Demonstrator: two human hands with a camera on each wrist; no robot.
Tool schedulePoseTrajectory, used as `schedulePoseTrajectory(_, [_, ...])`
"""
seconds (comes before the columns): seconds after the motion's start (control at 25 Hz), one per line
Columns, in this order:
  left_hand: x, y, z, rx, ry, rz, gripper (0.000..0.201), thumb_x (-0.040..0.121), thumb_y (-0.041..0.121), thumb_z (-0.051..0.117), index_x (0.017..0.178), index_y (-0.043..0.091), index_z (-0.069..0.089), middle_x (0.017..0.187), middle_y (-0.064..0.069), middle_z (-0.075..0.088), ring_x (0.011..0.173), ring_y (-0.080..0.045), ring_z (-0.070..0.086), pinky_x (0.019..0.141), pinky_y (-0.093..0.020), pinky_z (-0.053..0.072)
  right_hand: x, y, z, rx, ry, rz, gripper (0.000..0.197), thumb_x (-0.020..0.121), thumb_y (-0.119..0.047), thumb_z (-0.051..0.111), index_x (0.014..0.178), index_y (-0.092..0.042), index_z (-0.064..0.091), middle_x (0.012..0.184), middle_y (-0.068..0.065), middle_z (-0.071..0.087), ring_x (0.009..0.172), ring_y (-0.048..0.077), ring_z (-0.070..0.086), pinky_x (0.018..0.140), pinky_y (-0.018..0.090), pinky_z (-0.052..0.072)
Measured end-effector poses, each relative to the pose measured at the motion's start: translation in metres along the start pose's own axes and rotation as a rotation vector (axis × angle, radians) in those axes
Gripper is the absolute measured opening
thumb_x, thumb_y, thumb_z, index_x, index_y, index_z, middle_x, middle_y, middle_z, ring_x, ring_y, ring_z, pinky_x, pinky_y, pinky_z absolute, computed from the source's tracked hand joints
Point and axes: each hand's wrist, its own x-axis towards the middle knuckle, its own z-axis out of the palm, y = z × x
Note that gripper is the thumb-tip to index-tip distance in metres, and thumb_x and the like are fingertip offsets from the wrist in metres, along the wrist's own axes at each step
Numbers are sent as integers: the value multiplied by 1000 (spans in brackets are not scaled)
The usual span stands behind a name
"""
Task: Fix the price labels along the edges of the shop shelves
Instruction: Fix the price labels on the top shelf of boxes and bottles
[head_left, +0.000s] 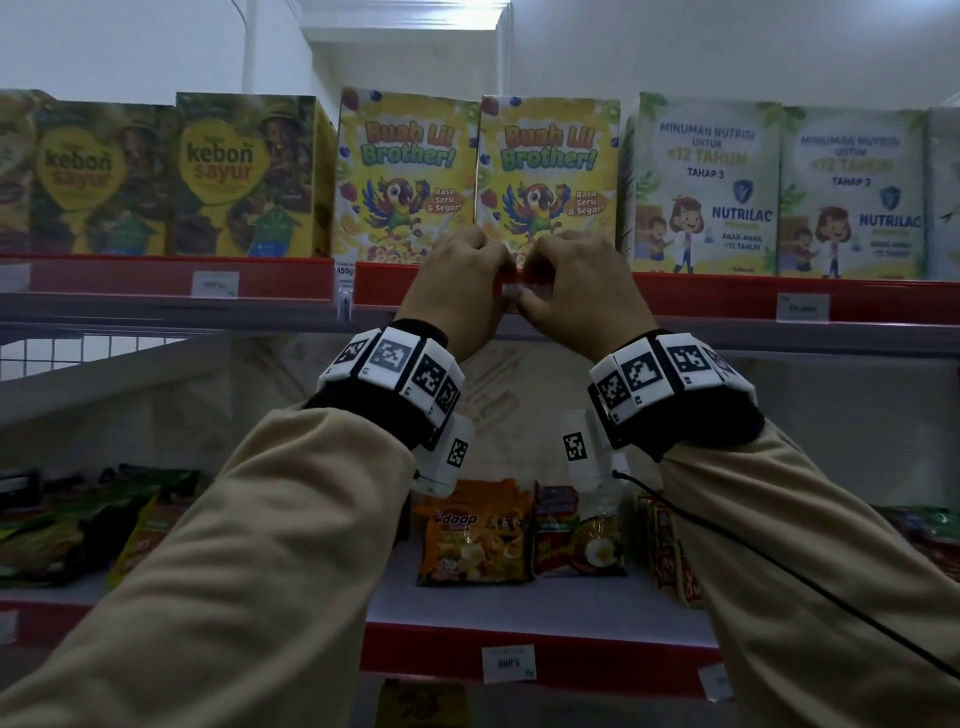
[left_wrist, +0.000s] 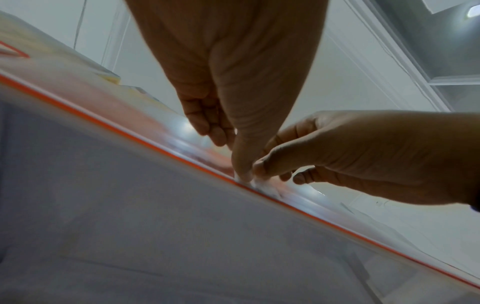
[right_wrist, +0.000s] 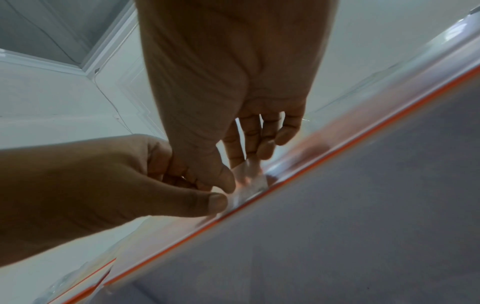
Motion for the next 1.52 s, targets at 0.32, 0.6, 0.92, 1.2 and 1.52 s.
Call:
schedulePoseTrajectory(0.32, [-3,-2,7,48,30,18,28,89,24,61,113,9,62,112,-13,51,108,-29,44,92,-35,37,-3,-3,0,3,15,34,29,82,-35,64,99,-12,63,101,10,62,100,30,54,91,43,45])
schedulePoseTrajectory(0.6, [-2,-6,11,34,42,39,24,87,22,64,108,11,65,108,-12,51,105,-29,45,87,-36,37,-1,-3,-6,27,-22,28,27,77,-25,67,99,-10,65,101,12,64,97,28,56,88,39,46])
schedulePoseTrajectory(0.92, [3,-9,3,-10,23,59,30,84,25,67,108,11,57,111,-10,54,102,-26,48,79,-26,32,12,7,-15,171,-132,97,7,84,-21,69,89,-16,68,75,-7,56,70,6,49,58,14,35])
schedulePoseTrajectory(1.2, [9,-12,-1,-279,78,-47,23,95,30,54,106,10,58,84,-6,63,77,-21,56,69,-30,42,8,3,-14,692,248,227,12,83,-7,69,91,-12,62,88,11,70,80,18,67,74,29,56])
schedulePoseTrajectory(1.52, [7,-16,5,-355,164,6,20,96,22,51,98,3,59,89,-13,64,79,-29,57,67,-38,46,5,-16,6,1003,220,338,28,79,-5,74,103,-3,61,98,20,68,95,32,66,84,44,56])
